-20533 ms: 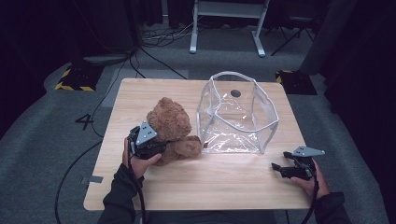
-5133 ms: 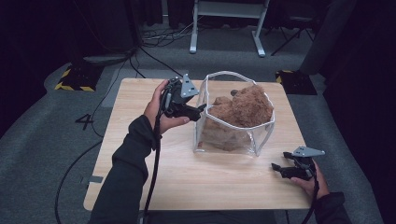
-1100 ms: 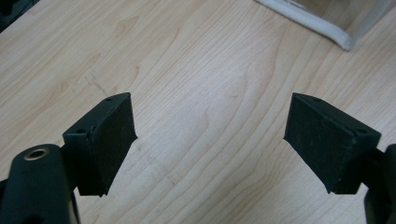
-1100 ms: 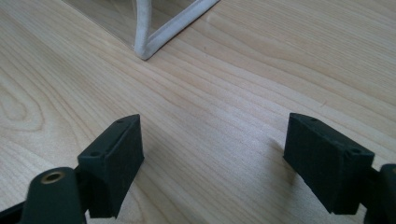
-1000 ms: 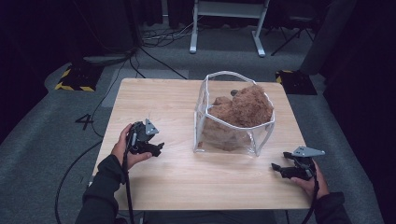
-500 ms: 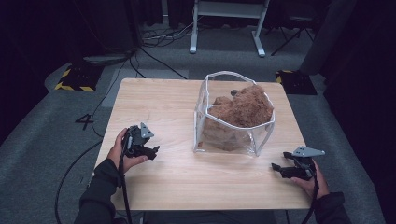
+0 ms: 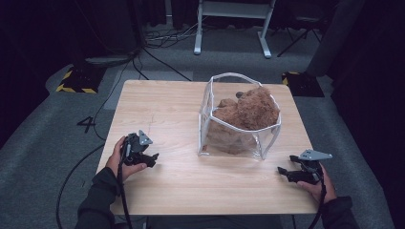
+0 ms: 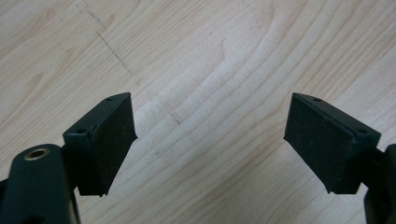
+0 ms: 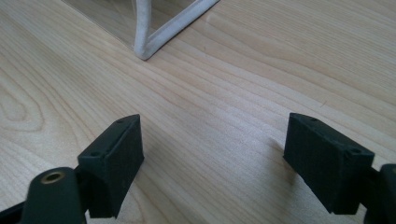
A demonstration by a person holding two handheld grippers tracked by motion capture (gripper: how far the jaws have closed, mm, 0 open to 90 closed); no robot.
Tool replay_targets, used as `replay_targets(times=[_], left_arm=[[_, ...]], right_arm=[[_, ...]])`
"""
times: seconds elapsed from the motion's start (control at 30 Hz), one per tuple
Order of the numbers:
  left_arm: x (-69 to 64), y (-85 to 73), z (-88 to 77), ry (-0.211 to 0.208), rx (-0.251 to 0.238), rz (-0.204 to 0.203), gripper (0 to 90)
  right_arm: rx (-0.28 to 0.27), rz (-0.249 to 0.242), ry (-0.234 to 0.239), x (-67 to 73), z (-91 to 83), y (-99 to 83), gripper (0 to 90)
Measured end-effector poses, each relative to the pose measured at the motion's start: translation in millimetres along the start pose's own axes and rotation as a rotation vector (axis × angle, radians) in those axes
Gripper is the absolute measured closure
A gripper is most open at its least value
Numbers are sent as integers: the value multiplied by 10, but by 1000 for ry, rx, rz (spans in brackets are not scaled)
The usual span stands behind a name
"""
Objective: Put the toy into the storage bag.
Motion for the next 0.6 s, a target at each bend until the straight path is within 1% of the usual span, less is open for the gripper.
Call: replay_targets(times=[0.07, 0.13, 0.2, 0.23, 0.3, 0.37, 0.4, 0.43, 0.47, 0.6], left_arm=[[7, -23, -7, -13, 0, -20, 166], [16, -36, -27, -12, -1, -29, 166], [23, -50, -46, -10, -14, -34, 166], [22, -72, -51, 4, -12, -24, 165], [18, -116, -43, 4, 3, -19, 165], [7, -169, -29, -4, 13, -26, 166], [8, -187, -27, -15, 24, -32, 166], [8, -213, -28, -13, 19, -38, 167], [5, -233, -32, -2, 13, -37, 166], [1, -323, -39, -3, 25, -45, 166]], right_arm=[[0, 0, 0, 0, 0, 0, 195], [0, 0, 0, 0, 0, 0, 195], [0, 1, 0, 1, 0, 0, 195], [0, 0, 0, 0, 0, 0, 195], [0, 0, 0, 0, 0, 0, 195], [0, 0, 0, 0, 0, 0, 195], [0, 0, 0, 0, 0, 0, 195], [0, 0, 0, 0, 0, 0, 195], [0, 0, 0, 0, 0, 0, 195], [0, 0, 0, 0, 0, 0, 195]])
Point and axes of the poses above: each handheld gripper's, and its own axes: z roughly forward along the jaws, y roughly out of its top, x roughly to its left, the point moved 5 cm from there along z, roughly forward along the jaws, and after that the axes turned 13 degrees about -x, right-handed, at the moved point
